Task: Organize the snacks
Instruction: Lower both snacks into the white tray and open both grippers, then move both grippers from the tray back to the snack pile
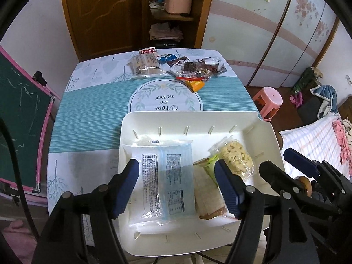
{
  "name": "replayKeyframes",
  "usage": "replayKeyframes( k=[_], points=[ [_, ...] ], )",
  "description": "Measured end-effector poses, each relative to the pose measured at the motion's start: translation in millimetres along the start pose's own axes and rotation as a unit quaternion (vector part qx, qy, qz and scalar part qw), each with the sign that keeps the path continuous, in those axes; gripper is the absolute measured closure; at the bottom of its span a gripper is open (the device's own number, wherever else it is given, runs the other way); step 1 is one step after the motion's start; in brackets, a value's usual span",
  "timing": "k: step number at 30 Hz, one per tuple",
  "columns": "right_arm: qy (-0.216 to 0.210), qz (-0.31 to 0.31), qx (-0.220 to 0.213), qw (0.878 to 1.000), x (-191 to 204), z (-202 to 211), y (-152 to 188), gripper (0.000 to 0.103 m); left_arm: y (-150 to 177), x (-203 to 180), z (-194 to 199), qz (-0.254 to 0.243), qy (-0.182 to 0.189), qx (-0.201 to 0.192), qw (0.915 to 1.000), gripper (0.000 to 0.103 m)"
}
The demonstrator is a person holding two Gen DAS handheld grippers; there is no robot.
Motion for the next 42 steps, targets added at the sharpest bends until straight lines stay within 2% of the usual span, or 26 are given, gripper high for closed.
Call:
replayKeyframes(
  k=[22,25,30,34,36,38,42],
  points=[
    [-0.013,-0.003,0.031,0.999,-3.8,-20.4,2.6,0.047,-1.0,4.6,-9.0,0.006,-0.002,0.002,1.0000,0.033],
    [-0.018,-0.005,0.013,1.000,-7.1,-18.5,-4.6,0.047,-6.8,5.4,-8.0,0.005,-0.007,-0.008,0.9999,0.032],
    [0.006,0.018,-0.040,0.999,-11.7,-7.7,-22.8,0.047,-15.9,8.5,-6.5,0.008,-0.012,-0.021,0.9997,0.031],
    [0.005,0.034,-0.058,0.998,-8.1,-5.0,-32.1,0.047,-23.0,9.4,-6.6,0.012,-0.003,-0.030,0.9995,0.031],
    [-0.004,0.055,-0.046,0.997,-2.9,-7.7,-32.7,0.047,-28.0,8.5,-3.0,0.007,0.001,-0.048,0.9988,0.031],
    [-0.011,0.083,-0.023,0.996,3.0,-12.9,-32.4,0.047,-33.8,6.9,0.9,-0.006,-0.012,-0.067,0.9977,0.031],
    [-0.018,0.090,0.004,0.996,2.8,-17.0,-37.4,0.047,-45.3,4.3,10.8,-0.032,-0.017,-0.086,0.9956,0.031]
  ],
)
Point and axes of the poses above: each gripper's, at about its wrist camera, not at the fingertips, and z roughly against the way its jaws point, x to its left, y to its underside, the point moved 9 cm from there along -z, roughly the way its jaws point, and after that the axes turned 6 degrees about z, right-handed, at the moved point
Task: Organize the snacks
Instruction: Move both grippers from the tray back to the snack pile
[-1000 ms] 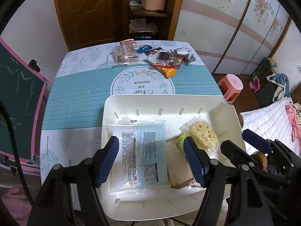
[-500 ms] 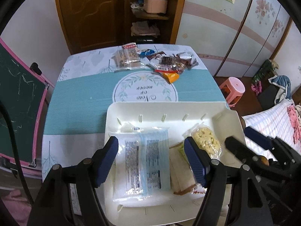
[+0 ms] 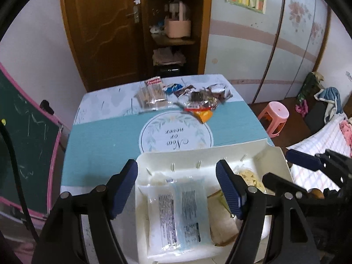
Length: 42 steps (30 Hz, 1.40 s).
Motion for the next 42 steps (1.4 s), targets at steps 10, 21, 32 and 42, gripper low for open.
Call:
replayKeyframes(
  k=[10,21,32,42],
  points=[
    [0.116,0.045,-0.060,0.990,-39.4,53.7,-66.1,0.047,-43.3,40.6,24.6,0.044,-0.006,-0.015,0.9989,0.015],
    [0.180,0.033,-0.091,0.979,-114.6,101.7,-175.3,0.039,-117.1,57.7,57.3,0.004,-0.051,-0.079,0.9956,0.011],
    [0.191,-0.060,-0.035,0.979,-211.8,7.3,-242.5,0.039,-254.1,60.5,-2.7,-0.026,-0.088,-0.111,0.9895,0.009],
    [0.091,-0.137,0.068,0.984,-242.0,-161.1,-202.1,0.039,-243.4,66.7,-203.6,-0.021,-0.081,0.059,0.9947,0.009]
  ],
)
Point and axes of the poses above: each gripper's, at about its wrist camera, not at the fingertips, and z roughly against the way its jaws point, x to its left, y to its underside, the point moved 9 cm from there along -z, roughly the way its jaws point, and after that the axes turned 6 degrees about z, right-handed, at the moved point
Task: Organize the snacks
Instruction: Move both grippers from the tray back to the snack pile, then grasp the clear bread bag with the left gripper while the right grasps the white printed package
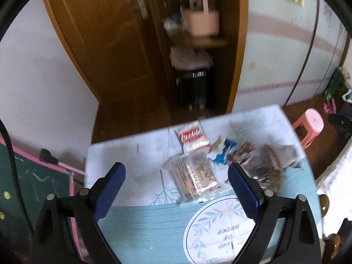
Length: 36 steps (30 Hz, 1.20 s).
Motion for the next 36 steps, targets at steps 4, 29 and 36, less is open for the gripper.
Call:
replayKeyframes(
  k=[4,29,36],
  points=[
    [-0.040,-0.026,0.049,0.998,7.2,-64.1,19.4,0.039,14.4,-0.4,-55.0,0.011,0.004,0.030,0.9995,0.009],
    [-0.049,-0.037,0.111,0.992,28.6,-157.0,66.8,0.022,78.0,-17.0,-180.7,0.116,0.071,0.145,0.9800,0.022],
    [-0.059,-0.010,0.100,0.993,40.7,-132.3,69.5,0.058,84.0,-0.4,-157.0,0.102,0.006,0.107,0.9890,0.038]
  ],
)
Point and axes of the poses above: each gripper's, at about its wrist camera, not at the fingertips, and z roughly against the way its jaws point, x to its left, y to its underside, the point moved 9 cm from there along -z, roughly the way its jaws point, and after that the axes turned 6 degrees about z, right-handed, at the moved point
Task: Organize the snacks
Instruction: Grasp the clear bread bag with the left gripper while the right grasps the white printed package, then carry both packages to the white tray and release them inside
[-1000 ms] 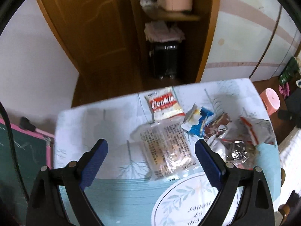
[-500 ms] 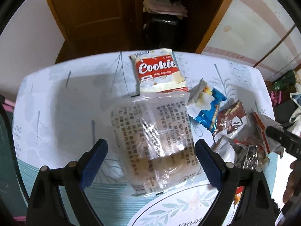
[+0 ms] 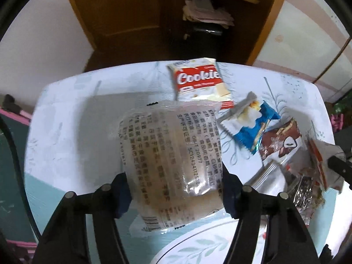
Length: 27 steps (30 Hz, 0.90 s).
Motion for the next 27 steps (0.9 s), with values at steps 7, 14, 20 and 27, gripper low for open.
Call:
replayKeyframes(
  k=[7,14,20,27],
  points=[
    [-0.013,0.013,-0.042,0.999,19.6,48.3,18.9,0.060,15.4,13.2,65.2,0.004,0.017,-0.019,0.9997,0.038],
    [-0.045,0.029,-0.123,0.991,43.6,147.8,51.1,0.060,41.1,25.8,181.7,-0.015,0.047,-0.071,0.9963,0.038],
    [-0.060,0.048,-0.198,0.977,63.7,240.7,94.2,0.060,89.1,31.0,283.8,-0.035,0.089,-0.113,0.9890,0.038],
    [-0.079,0.077,-0.264,0.958,82.5,315.3,156.8,0.060,164.8,25.0,356.8,-0.057,0.144,-0.151,0.9763,0.037]
  ],
)
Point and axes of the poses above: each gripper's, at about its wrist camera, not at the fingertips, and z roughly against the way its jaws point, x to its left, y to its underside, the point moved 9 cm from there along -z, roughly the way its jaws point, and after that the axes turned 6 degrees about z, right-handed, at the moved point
